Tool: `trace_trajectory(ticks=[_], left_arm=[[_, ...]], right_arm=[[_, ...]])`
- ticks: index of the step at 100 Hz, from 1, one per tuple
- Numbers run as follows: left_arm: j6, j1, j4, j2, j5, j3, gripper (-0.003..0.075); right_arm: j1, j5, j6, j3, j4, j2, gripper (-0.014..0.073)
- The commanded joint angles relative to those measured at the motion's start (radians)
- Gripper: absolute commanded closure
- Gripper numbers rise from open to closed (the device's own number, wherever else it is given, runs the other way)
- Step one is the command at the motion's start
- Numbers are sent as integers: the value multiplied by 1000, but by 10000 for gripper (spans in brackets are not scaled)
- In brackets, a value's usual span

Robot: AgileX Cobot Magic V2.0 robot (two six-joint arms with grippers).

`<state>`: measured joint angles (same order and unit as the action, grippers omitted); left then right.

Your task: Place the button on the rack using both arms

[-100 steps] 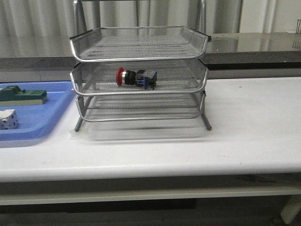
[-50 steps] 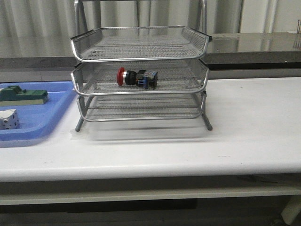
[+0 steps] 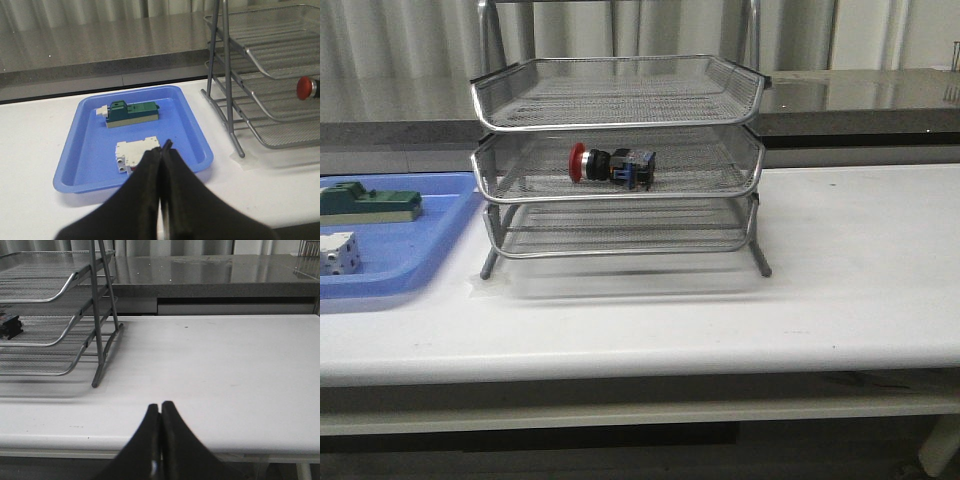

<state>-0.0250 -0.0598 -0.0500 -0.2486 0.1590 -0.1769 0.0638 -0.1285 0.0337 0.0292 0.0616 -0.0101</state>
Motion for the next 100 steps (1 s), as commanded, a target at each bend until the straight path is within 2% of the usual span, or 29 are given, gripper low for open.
trace_trajectory(ticks=[1,26,42,51,100], left_arm=[[10,3,-15,50,-105,26,741],[13,5,-16,214,-107,151,741],[127,5,-92,287,-116,204,741],[134,5,-92,285,-145,230,741],[134,5,-85,285,-130,230,741]], right_arm=[[-9,78,-1,-20,-13,-16,654],[-9,78,-1,-20,-13,-16,654],[-9,78,-1,-20,-13,-16,654],[-9,78,-1,-20,-13,-16,654],[-9,79,-1,-20,-13,-16,654]])
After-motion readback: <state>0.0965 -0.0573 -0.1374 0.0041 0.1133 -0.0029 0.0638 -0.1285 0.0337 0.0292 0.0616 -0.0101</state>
